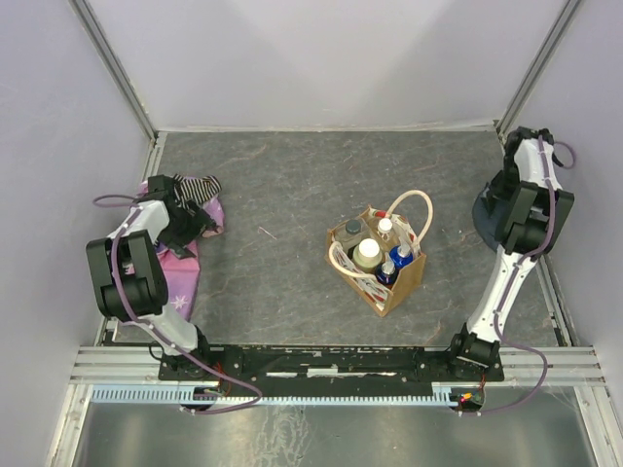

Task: Take the personal care products out of the canvas bag

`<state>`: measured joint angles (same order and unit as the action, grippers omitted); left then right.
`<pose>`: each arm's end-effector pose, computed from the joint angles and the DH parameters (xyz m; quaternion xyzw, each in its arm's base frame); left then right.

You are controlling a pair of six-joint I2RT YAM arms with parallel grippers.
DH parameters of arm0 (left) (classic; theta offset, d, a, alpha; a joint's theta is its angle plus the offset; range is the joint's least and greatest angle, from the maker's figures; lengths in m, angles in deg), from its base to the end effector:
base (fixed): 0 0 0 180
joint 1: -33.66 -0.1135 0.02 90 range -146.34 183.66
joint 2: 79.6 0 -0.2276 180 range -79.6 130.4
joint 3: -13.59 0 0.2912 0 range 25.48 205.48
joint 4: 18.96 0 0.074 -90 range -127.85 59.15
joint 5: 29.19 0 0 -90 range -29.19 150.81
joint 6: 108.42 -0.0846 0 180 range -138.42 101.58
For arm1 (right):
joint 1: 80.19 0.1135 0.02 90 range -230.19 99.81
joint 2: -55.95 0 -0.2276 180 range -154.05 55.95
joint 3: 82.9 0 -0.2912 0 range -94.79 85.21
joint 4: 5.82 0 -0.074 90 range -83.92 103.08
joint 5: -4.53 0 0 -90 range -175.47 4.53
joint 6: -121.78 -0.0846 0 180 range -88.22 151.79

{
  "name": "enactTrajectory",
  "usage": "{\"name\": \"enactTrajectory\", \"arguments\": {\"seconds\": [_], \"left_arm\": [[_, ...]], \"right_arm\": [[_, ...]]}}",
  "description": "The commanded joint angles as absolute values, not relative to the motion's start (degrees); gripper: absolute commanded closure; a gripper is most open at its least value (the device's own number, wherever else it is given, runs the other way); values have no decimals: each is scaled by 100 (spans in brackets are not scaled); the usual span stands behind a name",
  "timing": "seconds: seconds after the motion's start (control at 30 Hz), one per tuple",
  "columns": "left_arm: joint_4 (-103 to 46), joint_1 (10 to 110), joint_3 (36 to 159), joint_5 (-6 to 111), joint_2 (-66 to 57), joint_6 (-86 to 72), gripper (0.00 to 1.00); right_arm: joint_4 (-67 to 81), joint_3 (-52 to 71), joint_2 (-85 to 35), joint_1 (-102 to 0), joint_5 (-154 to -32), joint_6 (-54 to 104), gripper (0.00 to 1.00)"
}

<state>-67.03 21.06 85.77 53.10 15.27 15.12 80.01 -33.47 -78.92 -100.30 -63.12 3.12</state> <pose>0.3538 0.0675 0.0789 -0.3751 0.9094 -0.0955 0.1519 0.4309 -0.1920 0.1007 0.4048 0.8936 -0.1933 0.0133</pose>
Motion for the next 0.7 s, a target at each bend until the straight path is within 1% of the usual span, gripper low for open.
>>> {"name": "enactTrajectory", "arguments": {"seconds": [0.0, 0.13, 0.2, 0.3, 0.4, 0.47, 0.57, 0.67], "left_arm": [[-6829, 1925, 8653, 6156, 1450, 1344, 3], [-7134, 1820, 8953, 7181, 1025, 1235, 0], [-7424, 1721, 9261, 7228, 852, 1393, 0], [-7349, 1799, 9425, 6542, 360, 1779, 5], [-7042, 2218, 9474, 5948, -210, 2077, 7], [-6940, 2633, 9551, 5601, -471, 2160, 8], [-6765, 3338, 9684, 5131, -601, 2222, 8], [-6732, 4162, 9853, 4893, -579, 2300, 8]], "right_arm": [[7902, -3396, -6336, -9556, -6416, 573, 0], [7836, -3081, -5172, -8644, -6853, 1048, 0], [7919, -3022, -4686, -8070, -6876, 1325, 0], [7845, -2858, -3938, -7333, -7257, 1462, 0], [7847, -2728, -3330, -6525, -7840, 1567, 0], [7976, -2627, -3130, -6047, -8215, 1641, 0], [7966, -2126, -2826, -5363, -8332, 1757, 0], [7772, -1428, -2548, -5046, -8451, 1816, 1]]}}
